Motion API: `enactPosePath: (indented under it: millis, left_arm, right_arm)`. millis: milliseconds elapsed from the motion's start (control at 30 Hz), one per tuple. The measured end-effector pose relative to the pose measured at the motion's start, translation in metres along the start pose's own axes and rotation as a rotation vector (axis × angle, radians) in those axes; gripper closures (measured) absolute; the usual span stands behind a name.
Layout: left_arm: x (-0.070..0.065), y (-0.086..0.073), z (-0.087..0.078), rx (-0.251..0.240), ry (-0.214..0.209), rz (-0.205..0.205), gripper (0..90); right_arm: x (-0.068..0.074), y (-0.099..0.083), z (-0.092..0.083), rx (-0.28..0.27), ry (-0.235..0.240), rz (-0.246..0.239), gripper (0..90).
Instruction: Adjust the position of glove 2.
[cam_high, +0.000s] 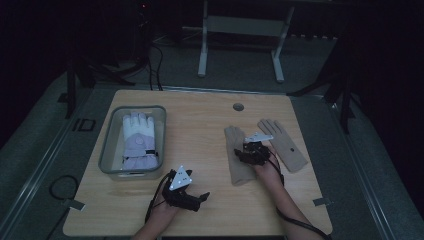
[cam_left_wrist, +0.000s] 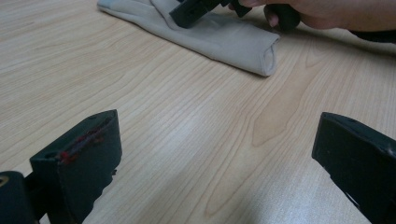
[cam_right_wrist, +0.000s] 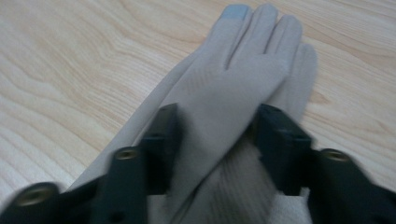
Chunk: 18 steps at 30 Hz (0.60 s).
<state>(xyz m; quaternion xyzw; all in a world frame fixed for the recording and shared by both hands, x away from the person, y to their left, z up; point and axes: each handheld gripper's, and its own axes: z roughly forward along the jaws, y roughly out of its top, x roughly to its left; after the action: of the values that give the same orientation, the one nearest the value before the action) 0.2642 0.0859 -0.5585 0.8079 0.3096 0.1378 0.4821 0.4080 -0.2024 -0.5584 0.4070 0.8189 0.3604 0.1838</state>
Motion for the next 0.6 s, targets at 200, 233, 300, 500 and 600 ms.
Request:
enactPosePath:
  millis: [200,233,300,500,600]
  left_arm:
    - [-0.001,0.000,0.000,0.000,0.006,0.006,1.7]
    - [-0.001,0.000,0.000,0.001,0.006,0.006,1.7]
    - [-0.001,0.000,0.000,0.000,0.009,0.006,1.7]
    - [-0.001,0.001,-0.001,-0.004,0.018,0.018,1.7]
    - [-0.001,0.001,-0.003,-0.011,0.020,0.019,1.7]
  right_arm:
    - [0.015,0.001,-0.004,-0.008,-0.005,0.070,78.7]
    - [0.019,0.003,-0.005,-0.016,0.000,0.083,79.1]
    - [0.028,0.008,-0.010,-0.044,-0.007,0.109,79.5]
    - [0.058,0.026,-0.030,-0.116,-0.015,0.139,79.7]
    - [0.069,0.026,-0.036,-0.129,-0.053,0.176,79.7]
